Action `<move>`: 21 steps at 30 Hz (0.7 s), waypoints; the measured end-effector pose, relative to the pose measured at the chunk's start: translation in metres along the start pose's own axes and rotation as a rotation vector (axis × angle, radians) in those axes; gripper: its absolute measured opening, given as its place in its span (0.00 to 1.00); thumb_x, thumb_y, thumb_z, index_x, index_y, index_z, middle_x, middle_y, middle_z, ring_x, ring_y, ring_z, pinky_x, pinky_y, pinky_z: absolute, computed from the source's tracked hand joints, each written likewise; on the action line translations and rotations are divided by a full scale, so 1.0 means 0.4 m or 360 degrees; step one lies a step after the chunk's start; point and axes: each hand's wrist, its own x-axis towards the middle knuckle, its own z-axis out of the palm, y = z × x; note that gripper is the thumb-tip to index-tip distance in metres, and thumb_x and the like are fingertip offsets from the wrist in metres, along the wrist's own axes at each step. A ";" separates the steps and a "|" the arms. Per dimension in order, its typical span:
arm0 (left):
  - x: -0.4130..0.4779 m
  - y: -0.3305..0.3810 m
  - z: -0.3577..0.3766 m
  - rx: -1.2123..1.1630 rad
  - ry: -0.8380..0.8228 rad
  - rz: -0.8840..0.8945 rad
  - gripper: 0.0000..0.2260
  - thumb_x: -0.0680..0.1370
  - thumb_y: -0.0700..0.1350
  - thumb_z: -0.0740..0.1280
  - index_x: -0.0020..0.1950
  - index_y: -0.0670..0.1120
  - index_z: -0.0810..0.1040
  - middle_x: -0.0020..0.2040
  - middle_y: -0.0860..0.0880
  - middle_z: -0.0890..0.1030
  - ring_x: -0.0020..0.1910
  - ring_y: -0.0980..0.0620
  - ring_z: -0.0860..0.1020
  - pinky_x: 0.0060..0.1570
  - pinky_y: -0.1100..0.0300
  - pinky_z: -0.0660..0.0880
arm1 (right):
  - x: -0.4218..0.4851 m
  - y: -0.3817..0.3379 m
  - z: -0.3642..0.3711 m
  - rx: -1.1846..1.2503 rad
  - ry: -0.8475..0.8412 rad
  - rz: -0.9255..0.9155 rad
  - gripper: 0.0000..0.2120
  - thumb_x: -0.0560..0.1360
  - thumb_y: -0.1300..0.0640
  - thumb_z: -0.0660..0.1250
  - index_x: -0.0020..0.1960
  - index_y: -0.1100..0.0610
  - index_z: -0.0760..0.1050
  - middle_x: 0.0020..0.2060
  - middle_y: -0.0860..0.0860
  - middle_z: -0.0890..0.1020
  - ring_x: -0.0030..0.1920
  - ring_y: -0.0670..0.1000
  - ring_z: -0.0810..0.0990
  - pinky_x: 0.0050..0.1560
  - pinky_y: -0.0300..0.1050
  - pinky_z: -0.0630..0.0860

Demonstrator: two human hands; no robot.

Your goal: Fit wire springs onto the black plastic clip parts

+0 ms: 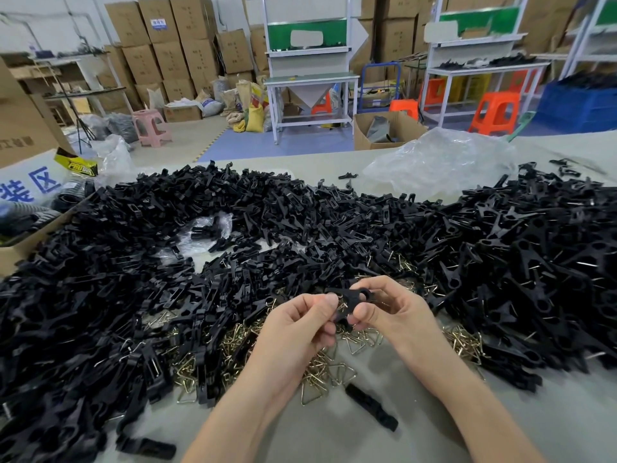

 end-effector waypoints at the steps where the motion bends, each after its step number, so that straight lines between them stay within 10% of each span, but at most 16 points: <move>1: 0.001 -0.001 -0.001 -0.0031 -0.0062 -0.0029 0.06 0.70 0.49 0.76 0.40 0.46 0.86 0.34 0.47 0.79 0.32 0.56 0.76 0.34 0.64 0.75 | -0.001 0.000 -0.001 -0.0014 -0.0009 -0.0005 0.14 0.62 0.47 0.78 0.47 0.45 0.84 0.41 0.53 0.85 0.39 0.54 0.83 0.48 0.46 0.82; 7: 0.007 -0.011 -0.011 0.0020 -0.0140 -0.0050 0.14 0.66 0.56 0.81 0.36 0.48 0.83 0.31 0.49 0.77 0.30 0.56 0.74 0.34 0.64 0.75 | -0.004 -0.001 -0.005 -0.0053 -0.0062 -0.0054 0.12 0.64 0.47 0.77 0.48 0.42 0.84 0.41 0.50 0.86 0.39 0.50 0.83 0.46 0.41 0.81; 15: -0.016 0.009 0.015 -0.0272 -0.0413 -0.0227 0.25 0.69 0.56 0.75 0.56 0.38 0.83 0.47 0.43 0.83 0.42 0.51 0.80 0.40 0.58 0.81 | -0.015 -0.002 0.000 0.0010 -0.0182 -0.0070 0.15 0.69 0.49 0.72 0.53 0.54 0.82 0.45 0.50 0.86 0.46 0.49 0.83 0.51 0.43 0.81; 19: -0.034 0.023 0.035 -0.0192 -0.0468 -0.0190 0.32 0.73 0.56 0.71 0.69 0.36 0.70 0.47 0.43 0.80 0.38 0.49 0.79 0.35 0.56 0.80 | -0.025 -0.001 0.011 0.0027 -0.0308 -0.0035 0.21 0.72 0.49 0.70 0.60 0.59 0.79 0.36 0.47 0.83 0.33 0.46 0.80 0.36 0.43 0.79; 21: -0.038 0.025 0.043 -0.0083 -0.0504 -0.0184 0.29 0.76 0.56 0.67 0.68 0.37 0.69 0.40 0.48 0.79 0.35 0.50 0.75 0.34 0.56 0.77 | -0.028 0.004 0.023 0.0070 -0.0344 -0.0042 0.26 0.70 0.43 0.71 0.61 0.59 0.80 0.51 0.49 0.83 0.30 0.49 0.79 0.29 0.46 0.77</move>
